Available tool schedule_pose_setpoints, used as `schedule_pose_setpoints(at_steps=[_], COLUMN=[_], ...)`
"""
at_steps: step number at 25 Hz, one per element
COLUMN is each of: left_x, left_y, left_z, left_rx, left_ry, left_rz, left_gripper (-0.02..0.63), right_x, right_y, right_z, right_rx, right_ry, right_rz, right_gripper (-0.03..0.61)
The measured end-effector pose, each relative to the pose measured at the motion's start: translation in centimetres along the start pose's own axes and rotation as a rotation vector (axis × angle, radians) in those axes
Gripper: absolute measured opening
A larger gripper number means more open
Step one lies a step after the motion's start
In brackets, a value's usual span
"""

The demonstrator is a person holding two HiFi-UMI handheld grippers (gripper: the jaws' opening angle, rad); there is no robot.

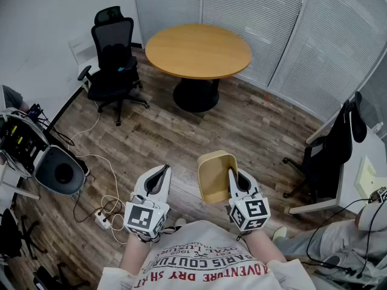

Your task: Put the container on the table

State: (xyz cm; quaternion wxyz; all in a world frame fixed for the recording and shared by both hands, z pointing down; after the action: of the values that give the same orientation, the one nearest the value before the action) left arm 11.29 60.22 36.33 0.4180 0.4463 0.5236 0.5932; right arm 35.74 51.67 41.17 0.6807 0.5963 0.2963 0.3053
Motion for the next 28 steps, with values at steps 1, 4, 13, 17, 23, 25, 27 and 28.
schedule_pose_setpoints(at_steps=[1,4,13,17,23,25,27,28], left_x=[0.1,0.1,-1.4,-1.4,0.0,0.2,0.5,0.7], left_y=[0.3,0.8,0.7,1.4,3.0,3.3,3.7,3.9], left_z=[0.1,0.3,-1.4,-2.6,-8.0,-9.7,-11.1,-11.7], left_rx=[0.000,0.002,0.031,0.033,0.044,0.045,0.043,0.045], left_ry=[0.001,0.005,0.038,0.055,0.023,0.018,0.017,0.014], left_rz=[0.001,0.000,-0.003,-0.013,-0.050,-0.059,-0.066,-0.068], left_gripper=[-0.002,-0.002,-0.002,-0.002,-0.002,-0.002,-0.002,-0.002], right_x=[0.1,0.1,-1.0,-1.9,-5.4,-6.6,-7.6,-8.1], right_y=[0.2,0.6,0.5,1.4,3.3,3.7,4.0,4.2], right_z=[0.1,0.2,0.2,0.0,-2.9,-3.6,-4.2,-4.6], right_rx=[0.001,0.003,-0.028,-0.066,-0.084,-0.088,-0.091,-0.091], right_ry=[0.000,0.002,0.054,0.089,0.092,0.096,0.103,0.105], right_rz=[0.001,0.004,-0.013,-0.030,-0.054,-0.059,-0.062,-0.066], right_gripper=[0.010,0.009,0.011,0.011,0.011,0.011,0.011,0.011])
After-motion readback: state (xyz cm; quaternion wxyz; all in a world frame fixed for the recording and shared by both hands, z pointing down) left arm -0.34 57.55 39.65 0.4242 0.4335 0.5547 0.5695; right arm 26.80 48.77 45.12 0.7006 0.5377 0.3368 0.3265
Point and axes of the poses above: the fingertips, and each gripper's own axes: x backward along the fingers, z to its right, y out of its underside, the point moved 8 cm from there along x, backward along the fingers, and after that the axes turned 8 degrees about z, right-handed, at the moved point
